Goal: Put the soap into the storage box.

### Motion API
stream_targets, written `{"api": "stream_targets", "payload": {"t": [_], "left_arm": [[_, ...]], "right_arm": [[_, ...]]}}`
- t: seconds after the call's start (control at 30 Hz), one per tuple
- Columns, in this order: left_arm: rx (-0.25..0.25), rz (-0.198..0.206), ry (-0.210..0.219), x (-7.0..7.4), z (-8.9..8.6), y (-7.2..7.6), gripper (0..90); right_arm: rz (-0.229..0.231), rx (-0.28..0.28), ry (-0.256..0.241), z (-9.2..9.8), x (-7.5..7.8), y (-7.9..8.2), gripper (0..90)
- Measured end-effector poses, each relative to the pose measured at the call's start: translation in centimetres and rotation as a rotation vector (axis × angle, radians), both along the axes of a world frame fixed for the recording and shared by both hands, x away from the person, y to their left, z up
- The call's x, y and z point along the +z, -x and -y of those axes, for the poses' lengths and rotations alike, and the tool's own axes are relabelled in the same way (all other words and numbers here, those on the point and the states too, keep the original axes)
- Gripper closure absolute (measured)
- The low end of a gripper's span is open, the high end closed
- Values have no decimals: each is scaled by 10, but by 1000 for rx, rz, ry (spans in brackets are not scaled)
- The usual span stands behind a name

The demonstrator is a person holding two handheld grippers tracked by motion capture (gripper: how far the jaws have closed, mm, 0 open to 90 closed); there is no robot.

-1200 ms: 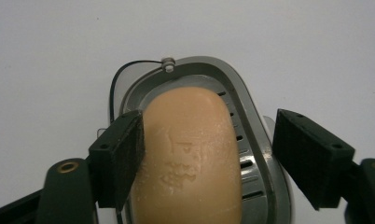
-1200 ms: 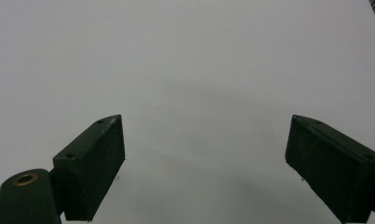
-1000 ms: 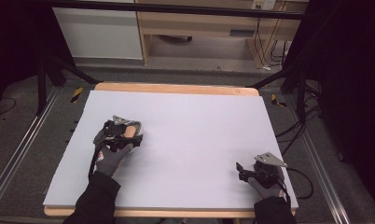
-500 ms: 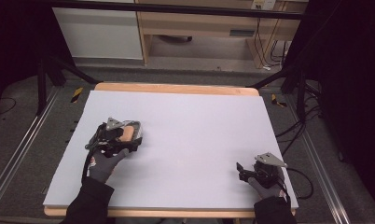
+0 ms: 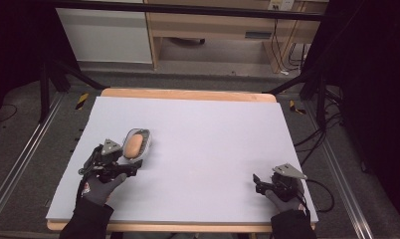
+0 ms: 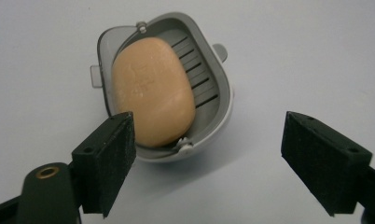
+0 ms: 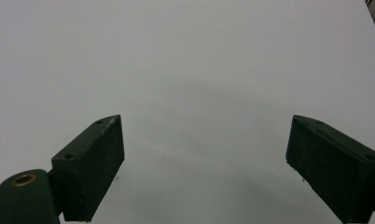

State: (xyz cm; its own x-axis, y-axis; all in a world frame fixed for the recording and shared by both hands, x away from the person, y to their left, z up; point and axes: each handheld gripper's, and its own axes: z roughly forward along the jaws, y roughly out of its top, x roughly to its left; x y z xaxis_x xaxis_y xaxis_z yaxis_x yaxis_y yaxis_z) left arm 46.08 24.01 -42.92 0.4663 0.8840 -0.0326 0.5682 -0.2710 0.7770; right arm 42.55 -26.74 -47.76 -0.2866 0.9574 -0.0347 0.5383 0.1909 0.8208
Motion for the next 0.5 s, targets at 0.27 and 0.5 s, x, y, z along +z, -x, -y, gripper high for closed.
{"api": "stream_targets", "payload": {"t": [0.27, 0.5], "left_arm": [[23, -16, -6, -16, -18, 8, 160], [70, -42, -35, -32, -36, 10, 160]], "right_arm": [[-13, 1, 4, 3, -5, 3, 112], [-10, -5, 12, 3, -5, 3, 109]]}}
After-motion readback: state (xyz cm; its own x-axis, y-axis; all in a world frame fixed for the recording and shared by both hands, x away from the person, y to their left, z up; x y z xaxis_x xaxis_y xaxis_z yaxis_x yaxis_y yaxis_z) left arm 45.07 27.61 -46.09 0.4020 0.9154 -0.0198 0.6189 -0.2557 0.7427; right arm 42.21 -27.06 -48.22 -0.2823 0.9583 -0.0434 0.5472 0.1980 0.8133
